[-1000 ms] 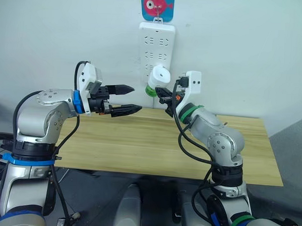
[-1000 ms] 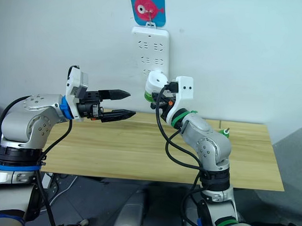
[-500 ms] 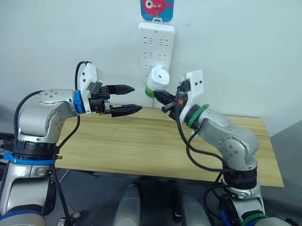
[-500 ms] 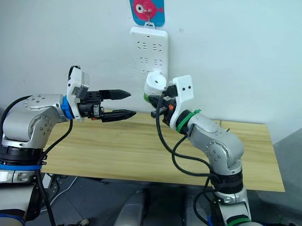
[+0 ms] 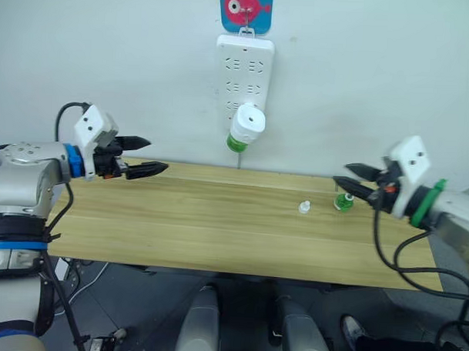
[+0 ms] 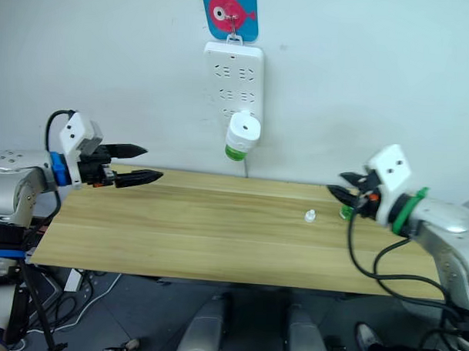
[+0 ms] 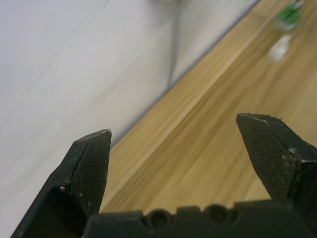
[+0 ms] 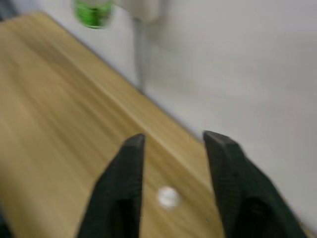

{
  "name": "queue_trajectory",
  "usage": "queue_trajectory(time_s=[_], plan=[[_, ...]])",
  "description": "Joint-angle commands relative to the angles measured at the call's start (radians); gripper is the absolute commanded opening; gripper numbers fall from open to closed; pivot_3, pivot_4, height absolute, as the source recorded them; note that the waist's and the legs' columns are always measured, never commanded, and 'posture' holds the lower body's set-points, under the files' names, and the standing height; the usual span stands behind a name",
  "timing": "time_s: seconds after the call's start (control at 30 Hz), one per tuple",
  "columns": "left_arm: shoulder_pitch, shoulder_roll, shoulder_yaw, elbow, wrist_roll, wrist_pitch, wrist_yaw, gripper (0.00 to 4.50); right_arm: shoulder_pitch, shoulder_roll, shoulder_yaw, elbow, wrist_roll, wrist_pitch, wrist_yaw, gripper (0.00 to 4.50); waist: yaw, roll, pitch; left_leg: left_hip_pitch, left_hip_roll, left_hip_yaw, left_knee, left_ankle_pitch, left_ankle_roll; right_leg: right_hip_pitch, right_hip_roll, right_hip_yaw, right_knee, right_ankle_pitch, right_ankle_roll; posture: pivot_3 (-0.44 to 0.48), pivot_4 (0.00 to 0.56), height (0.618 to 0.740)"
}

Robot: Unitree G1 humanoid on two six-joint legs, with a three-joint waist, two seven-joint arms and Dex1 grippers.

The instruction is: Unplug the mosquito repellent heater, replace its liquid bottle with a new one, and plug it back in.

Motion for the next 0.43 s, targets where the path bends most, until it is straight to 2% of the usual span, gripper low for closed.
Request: queue_trajectory(time_s=[0.03, 0.13, 0.43], plan=[[-0.036, 0.033, 0.027, 0.127, 0.052, -0.115, 0.008, 4.5, 0.073, -0.068, -0.112, 0.125, -0.073, -0.178, 0.116, 3.56, 0.005, 0.0, 0.0, 0.0, 0.0, 0.0, 0.0, 0.0, 0.0, 0.0, 0.0, 0.0, 0.0, 0.0, 0.0, 0.264, 0.208, 0.74], [-0.05, 0.033, 0.024, 0.185, 0.082, -0.189, 0.01, 4.5, 0.105, -0.086, -0.163, 0.203, -0.075, -0.245, 0.169, 4.49, 0.006, 0.0, 0.0, 0.0, -0.001, 0.001, 0.001, 0.0, 0.0, 0.0, 0.0, 0.001, 0.0, 0.0, 0.001, 0.262, 0.21, 0.74], [-0.081, 0.009, 0.018, 0.221, 0.1, -0.237, 0.002, 4.5, 0.138, -0.067, -0.147, 0.23, -0.082, -0.249, 0.169, 4.49, 0.006, 0.0, 0.0, 0.0, -0.001, 0.0, 0.004, 0.0, 0.0, 0.001, -0.001, 0.001, 0.001, 0.002, 0.003, 0.258, 0.212, 0.74]])
